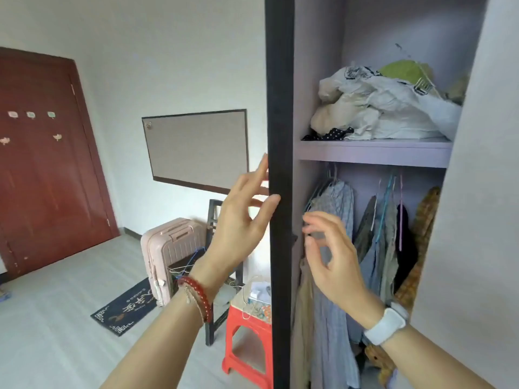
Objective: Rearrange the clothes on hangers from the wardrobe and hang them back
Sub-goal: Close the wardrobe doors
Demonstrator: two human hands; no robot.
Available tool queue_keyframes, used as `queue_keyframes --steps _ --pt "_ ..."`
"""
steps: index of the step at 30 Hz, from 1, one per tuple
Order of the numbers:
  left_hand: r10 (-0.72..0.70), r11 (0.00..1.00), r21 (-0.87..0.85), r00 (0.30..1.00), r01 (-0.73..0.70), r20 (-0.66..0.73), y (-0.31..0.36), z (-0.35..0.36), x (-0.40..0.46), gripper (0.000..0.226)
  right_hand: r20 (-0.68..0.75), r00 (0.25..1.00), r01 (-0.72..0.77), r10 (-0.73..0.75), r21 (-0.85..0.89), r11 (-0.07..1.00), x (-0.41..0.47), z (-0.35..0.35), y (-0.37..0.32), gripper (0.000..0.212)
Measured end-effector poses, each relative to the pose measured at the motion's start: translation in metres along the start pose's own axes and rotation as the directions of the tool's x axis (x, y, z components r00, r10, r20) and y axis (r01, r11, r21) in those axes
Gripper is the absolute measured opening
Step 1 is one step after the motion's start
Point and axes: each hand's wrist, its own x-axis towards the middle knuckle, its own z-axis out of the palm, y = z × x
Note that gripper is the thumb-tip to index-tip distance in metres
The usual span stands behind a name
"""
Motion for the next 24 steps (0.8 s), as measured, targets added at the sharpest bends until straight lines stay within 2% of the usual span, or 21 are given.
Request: queue_keyframes --steps 2,4,7,10,15,18,24 --pt "0.065 0.998 -0.005 0.994 -0.065 0.085 0.007 0.024 0.011 0.056 -0.075 0.997 -0.01 0.006 -0.051 0.999 -0.013 -0.017 0.001 0.032" --pt "0.094 0.995 -0.027 0.986 -0.091 0.137 0.014 0.054 0.022 0.057 -0.102 0.995 -0.041 0.023 -0.18 0.983 -0.025 -0.034 0.008 0.036" --pt "0.119 0.992 -0.058 0.973 -0.11 0.197 0.025 0.107 0.038 0.057 -0.139 0.985 -0.147 0.101 -0.373 0.916 -0.035 -0.066 0.026 0.043" --pt "0.155 0.987 0.003 0.963 -0.16 0.219 0.036 0.159 0.054 0.059 -0.151 0.973 -0.228 0.176 -0.486 0.844 -0.039 -0.096 0.048 0.05" --pt "0.165 0.95 0.217 0.952 -0.224 0.26 0.037 0.224 0.078 0.065 -0.163 0.879 -0.477 0.449 -0.344 0.809 -0.043 -0.13 0.078 0.057" --pt "0.076 0.933 0.311 0.944 -0.181 0.32 0.034 0.251 0.089 0.064 -0.162 0.808 -0.59 0.567 -0.245 0.77 -0.04 -0.135 0.09 0.062" --pt "0.02 0.909 0.391 0.951 -0.146 0.308 0.024 0.305 0.104 0.064 -0.15 0.738 -0.675 0.658 -0.155 0.721 -0.025 -0.139 0.124 0.073"
